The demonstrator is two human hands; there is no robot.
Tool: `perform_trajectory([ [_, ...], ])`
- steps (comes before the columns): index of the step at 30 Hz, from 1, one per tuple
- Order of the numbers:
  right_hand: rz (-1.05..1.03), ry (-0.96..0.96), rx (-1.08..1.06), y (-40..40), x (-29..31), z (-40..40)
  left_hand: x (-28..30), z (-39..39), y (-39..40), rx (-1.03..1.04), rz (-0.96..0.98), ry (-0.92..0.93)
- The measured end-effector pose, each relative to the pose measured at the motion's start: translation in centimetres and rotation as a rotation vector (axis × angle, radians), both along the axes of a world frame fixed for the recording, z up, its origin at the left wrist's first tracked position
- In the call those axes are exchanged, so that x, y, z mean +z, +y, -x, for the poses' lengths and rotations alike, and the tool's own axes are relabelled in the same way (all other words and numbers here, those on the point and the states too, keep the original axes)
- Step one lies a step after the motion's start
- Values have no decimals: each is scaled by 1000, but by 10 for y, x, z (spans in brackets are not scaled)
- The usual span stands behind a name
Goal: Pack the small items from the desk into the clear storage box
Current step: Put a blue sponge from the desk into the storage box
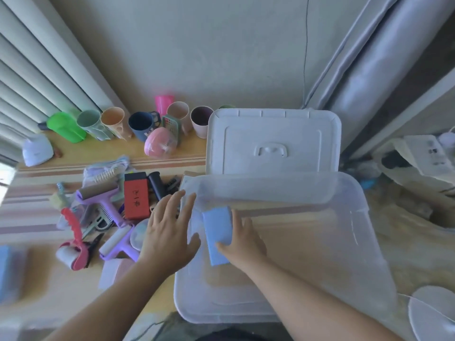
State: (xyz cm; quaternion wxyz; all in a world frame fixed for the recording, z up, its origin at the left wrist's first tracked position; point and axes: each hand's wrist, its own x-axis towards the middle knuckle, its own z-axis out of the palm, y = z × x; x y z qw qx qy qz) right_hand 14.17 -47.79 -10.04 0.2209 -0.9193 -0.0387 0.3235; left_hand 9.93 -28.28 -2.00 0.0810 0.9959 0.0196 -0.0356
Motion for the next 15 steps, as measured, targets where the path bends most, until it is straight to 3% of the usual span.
perform_trajectory([
  [6,-101,82,173,1,-8,2,-3,13,20,-128,13,50],
  [10,-74,65,242,-5,3,-5,2,22,38,-153,159,34],
  [13,-112,-114,221,6,30,-10,-3,35,75,16,234,73],
  [15,-210,-386,228,29,55,-6,-20,51,115,139,244,100],
])
